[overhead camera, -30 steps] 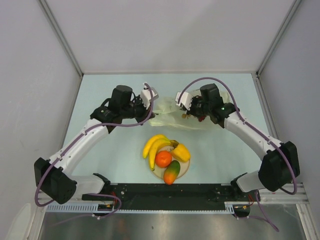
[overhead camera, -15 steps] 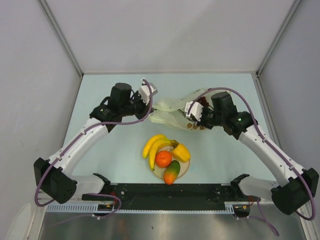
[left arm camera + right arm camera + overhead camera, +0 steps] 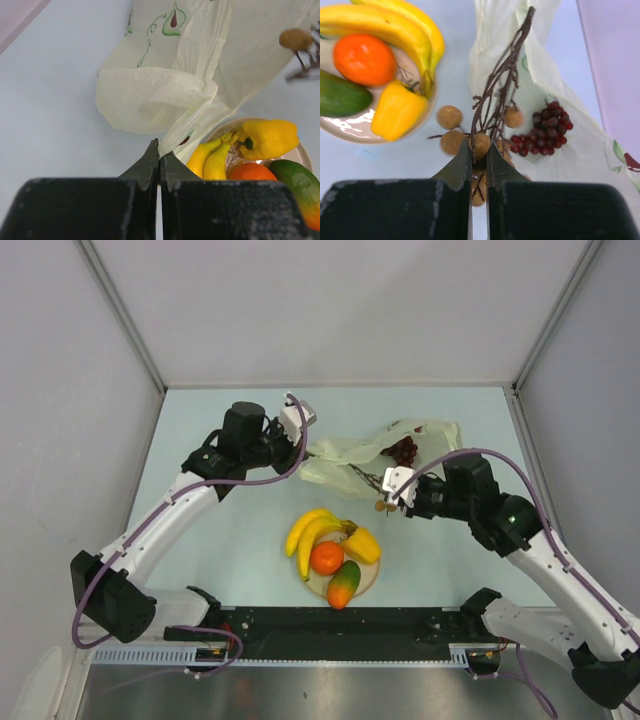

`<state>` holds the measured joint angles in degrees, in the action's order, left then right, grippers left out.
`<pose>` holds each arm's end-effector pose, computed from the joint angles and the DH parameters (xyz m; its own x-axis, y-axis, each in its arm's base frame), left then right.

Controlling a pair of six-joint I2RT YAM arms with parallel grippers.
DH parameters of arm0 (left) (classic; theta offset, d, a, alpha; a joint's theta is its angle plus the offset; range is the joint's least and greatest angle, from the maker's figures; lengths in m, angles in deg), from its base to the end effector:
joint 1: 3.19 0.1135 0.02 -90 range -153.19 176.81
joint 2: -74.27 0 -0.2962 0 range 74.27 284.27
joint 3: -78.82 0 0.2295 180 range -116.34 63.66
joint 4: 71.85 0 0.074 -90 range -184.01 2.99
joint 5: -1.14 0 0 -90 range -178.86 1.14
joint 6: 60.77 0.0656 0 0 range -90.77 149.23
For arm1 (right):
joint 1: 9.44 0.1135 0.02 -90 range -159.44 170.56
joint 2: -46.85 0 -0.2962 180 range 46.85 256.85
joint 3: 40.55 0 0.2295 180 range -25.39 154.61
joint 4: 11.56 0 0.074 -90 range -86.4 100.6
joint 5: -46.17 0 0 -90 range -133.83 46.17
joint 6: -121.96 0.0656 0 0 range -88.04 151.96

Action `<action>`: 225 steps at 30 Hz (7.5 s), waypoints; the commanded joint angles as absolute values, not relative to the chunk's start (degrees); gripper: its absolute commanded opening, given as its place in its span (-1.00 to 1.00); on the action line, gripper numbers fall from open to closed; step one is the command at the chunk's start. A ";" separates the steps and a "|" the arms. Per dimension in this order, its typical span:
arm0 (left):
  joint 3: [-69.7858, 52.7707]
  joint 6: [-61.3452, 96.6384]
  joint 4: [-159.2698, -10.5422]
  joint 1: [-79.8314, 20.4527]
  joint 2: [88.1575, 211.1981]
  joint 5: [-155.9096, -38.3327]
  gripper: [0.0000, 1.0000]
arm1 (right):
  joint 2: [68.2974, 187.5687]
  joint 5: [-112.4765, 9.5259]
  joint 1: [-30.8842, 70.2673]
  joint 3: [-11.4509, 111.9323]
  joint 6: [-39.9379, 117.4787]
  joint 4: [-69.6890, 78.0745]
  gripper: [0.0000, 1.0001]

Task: Take the fake fruits out of the plastic bag
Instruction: Take out the fake fruit from the plastic bag, then place the fake fruit on the plate, then take out the fake fruit from the plastic bag.

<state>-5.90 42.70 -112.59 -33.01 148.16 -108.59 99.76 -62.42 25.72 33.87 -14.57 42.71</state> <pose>0.2327 -0.1589 0.3735 -0.2525 0.3975 -0.8822 0.8029 0.5949 0.0382 0.1265 0.1147 0.3602 0.2508 -0.6647 -0.7037 -0.8474 0.2007 -0.4916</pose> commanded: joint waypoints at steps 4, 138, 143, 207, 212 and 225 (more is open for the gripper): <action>-6.21 41.62 -110.48 -32.81 146.96 -109.78 -0.99 | 95.63 -59.92 31.87 34.64 -5.67 40.69 -1.00; 3.90 41.01 -113.29 -27.63 134.48 -119.97 -0.99 | 143.00 -43.92 13.33 43.16 2.25 9.58 0.03; 3.46 40.30 -112.06 -27.01 135.88 -120.41 -0.99 | 148.26 -39.62 12.10 44.48 2.60 5.01 0.56; 0.20 33.01 -104.76 -21.82 143.35 -121.73 -0.99 | 122.36 -65.28 25.19 53.00 2.33 33.48 -1.00; -0.15 33.01 -104.59 -21.82 143.62 -121.64 -0.99 | 118.93 -64.49 28.79 53.00 4.79 33.83 -1.00; -25.85 36.25 -108.35 -21.82 161.58 -111.11 -0.99 | 116.55 -60.09 31.35 56.60 7.08 28.74 -1.00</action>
